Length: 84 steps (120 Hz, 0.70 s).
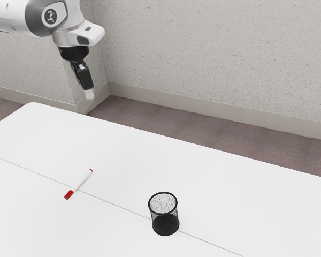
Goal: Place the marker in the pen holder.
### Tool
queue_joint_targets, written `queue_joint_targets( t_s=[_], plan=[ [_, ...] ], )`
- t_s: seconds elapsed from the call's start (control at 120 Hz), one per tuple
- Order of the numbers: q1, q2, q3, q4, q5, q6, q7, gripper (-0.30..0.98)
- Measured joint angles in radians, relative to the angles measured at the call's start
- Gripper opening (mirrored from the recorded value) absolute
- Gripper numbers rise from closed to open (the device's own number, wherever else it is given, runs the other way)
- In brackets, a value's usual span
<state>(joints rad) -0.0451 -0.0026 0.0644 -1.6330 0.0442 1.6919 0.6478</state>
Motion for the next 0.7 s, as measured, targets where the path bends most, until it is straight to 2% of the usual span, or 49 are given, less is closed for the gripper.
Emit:
queue_joint_targets(
  t_s=[0.308,0.475,0.575,0.7],
  plan=[
    [0.000,0.022,0.003,0.000,0.001,0.011,0.086,0.69],
    [-0.054,0.054,0.072,-0.051,-0.003,0.019,0.048,0.69],
    [-0.012,0.072,0.083,-0.058,-0.001,0.026,0.022,0.69],
    [0.046,0.072,0.102,-0.202,-0.027,0.156,-0.007,0.69]
  ],
)
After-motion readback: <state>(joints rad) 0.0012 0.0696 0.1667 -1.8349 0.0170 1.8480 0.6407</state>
